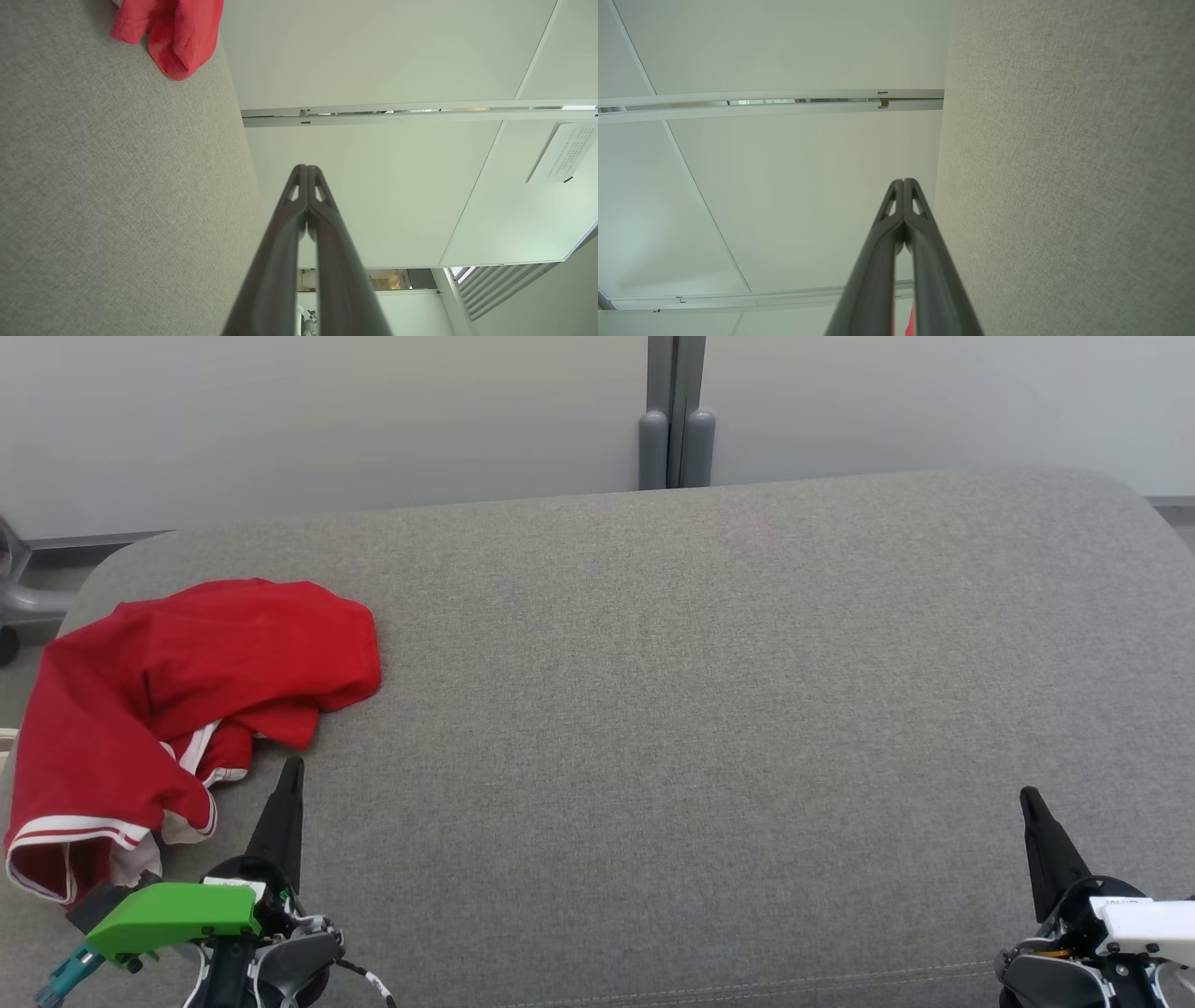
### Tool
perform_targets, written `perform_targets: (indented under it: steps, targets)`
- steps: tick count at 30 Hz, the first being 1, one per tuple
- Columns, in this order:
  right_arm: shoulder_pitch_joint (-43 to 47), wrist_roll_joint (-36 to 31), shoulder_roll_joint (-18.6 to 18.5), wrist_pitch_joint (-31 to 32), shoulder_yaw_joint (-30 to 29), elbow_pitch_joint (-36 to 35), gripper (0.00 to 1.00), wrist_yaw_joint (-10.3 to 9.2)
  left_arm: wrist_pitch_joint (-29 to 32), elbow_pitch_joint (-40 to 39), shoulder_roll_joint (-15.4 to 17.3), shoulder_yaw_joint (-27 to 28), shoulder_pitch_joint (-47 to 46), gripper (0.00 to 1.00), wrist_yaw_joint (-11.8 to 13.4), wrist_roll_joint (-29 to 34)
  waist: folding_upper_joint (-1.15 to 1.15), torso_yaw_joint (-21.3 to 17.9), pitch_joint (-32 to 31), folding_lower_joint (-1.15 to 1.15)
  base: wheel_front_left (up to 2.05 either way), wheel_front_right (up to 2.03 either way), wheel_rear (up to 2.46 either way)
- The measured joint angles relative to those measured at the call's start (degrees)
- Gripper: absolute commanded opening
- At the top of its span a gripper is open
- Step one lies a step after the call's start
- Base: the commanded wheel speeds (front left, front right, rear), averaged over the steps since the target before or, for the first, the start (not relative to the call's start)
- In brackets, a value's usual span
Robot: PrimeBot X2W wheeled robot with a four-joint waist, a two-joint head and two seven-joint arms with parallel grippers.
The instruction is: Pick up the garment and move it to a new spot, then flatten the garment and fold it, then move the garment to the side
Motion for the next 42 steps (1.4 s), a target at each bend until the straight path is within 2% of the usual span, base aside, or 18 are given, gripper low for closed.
perform_targets:
  steps: [40, 41, 42]
  targets:
    - [0.0, 0.1, -0.2, -0.2, 0.2, 0.0, 0.00, 0.00, 0.0, 0.0, 0.0, 0.0, 0.0, 0.00, 0.0, 0.0, 0.00, 0.0, 0.0, 0.00, 0.00, 0.00, 0.00]
    - [0.0, 0.1, -0.1, -0.2, 0.2, 0.1, 1.00, 0.00, 0.0, 0.1, 0.0, 0.0, 0.0, 1.00, 0.0, 0.0, 0.00, 0.0, 0.0, 0.00, 0.00, 0.00, 0.00]
    - [0.0, 0.1, 0.1, -0.1, 0.2, 0.5, 1.00, 0.00, 0.0, 0.4, -0.1, 0.0, 0.3, 1.00, 0.0, 0.0, 0.00, 0.0, 0.0, 0.00, 0.00, 0.00, 0.00]
